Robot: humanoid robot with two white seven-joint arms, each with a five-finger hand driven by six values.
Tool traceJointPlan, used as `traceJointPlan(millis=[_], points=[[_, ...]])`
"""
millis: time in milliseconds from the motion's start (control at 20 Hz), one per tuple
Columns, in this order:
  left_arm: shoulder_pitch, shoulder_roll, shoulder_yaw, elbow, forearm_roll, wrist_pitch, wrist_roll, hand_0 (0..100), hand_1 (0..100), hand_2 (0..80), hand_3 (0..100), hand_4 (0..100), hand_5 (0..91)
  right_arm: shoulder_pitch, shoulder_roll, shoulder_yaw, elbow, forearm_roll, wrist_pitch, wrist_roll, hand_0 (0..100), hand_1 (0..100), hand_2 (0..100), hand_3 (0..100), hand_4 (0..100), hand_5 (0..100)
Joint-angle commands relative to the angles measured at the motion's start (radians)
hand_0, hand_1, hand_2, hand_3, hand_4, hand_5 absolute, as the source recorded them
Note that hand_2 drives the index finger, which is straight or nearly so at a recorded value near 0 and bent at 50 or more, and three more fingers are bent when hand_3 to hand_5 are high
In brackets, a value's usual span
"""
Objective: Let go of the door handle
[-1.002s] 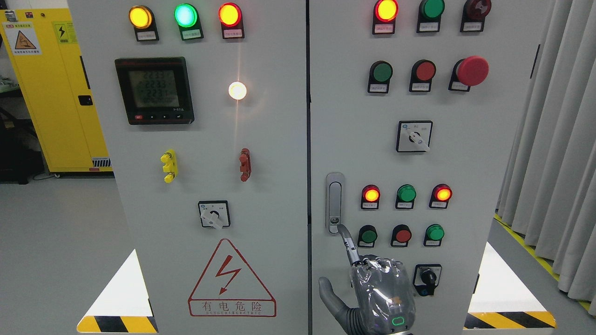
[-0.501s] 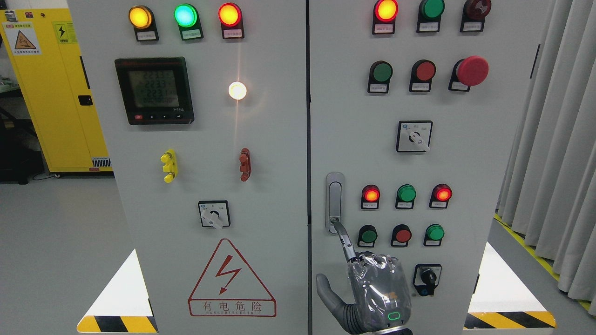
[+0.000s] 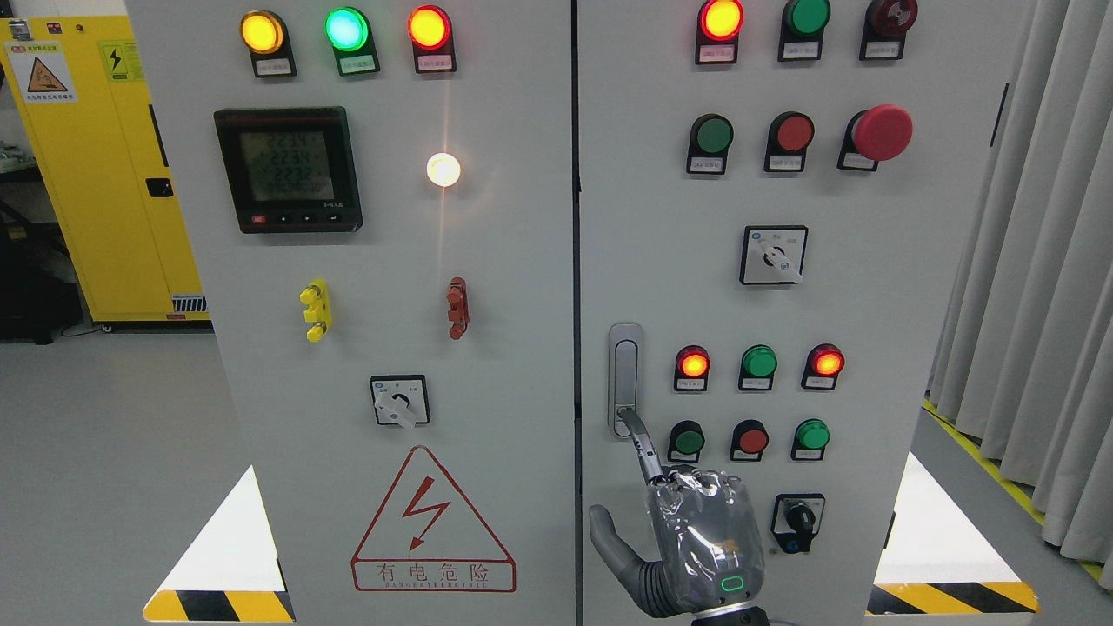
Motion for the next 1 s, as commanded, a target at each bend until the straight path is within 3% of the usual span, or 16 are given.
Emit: traceJointPlan(millis=[0,952], points=[[0.000,0.000,0.000,-0.012,0.000,0.000,0.000,12,56,0.0,0,0,0.0,-0.006,0.007,0.002,0.016,0.000,0.001,0.002,46,35,0,100,100,100],[0.000,0.000,0.000,-0.012,0.000,0.000,0.000,12,56,0.0,0,0,0.0,-0.008,0.007,-0.002,0.021,0.003,0.005,0.004,45,35,0,100,100,100]])
